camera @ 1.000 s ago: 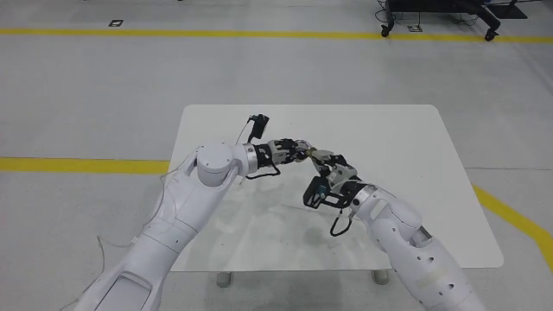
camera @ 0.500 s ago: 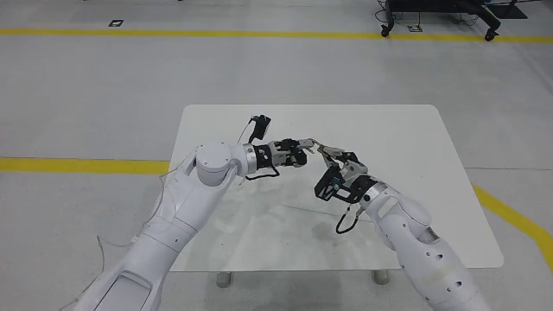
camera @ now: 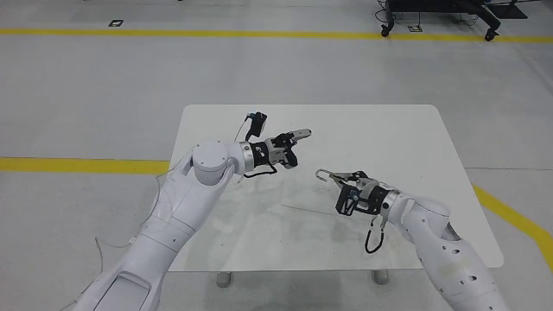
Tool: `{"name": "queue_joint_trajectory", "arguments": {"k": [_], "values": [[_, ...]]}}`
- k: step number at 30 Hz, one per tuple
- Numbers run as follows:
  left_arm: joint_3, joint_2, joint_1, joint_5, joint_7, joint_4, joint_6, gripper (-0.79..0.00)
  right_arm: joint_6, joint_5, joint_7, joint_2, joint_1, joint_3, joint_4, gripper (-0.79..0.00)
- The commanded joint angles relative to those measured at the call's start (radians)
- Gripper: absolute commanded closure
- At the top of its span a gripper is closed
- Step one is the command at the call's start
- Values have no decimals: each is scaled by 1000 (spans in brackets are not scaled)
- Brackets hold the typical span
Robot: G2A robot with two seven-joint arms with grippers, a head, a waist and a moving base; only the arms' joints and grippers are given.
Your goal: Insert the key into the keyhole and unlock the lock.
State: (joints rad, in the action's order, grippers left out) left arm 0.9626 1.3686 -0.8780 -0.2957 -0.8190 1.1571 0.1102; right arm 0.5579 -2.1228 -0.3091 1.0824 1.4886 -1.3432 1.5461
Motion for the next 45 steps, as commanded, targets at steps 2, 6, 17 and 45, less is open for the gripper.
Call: {"name": "queue_joint_trajectory", "arguments": {"k": [2, 6, 17, 45], "values": [[0, 0, 0, 3, 6, 3, -1, -785, 9, -10, 15, 1, -13, 21, -16, -62], [-4, 2, 3, 5, 10, -1, 1, -785, -7, 0, 61, 9, -49, 60, -64, -246], [-7, 3, 5, 3, 11, -4, -1, -785, 19, 20, -38, 8, -87, 101, -97, -785], [-26, -29, -153, 552, 437, 238, -198, -785, 154, 425, -514, -42, -6, -157, -46, -785]]}}
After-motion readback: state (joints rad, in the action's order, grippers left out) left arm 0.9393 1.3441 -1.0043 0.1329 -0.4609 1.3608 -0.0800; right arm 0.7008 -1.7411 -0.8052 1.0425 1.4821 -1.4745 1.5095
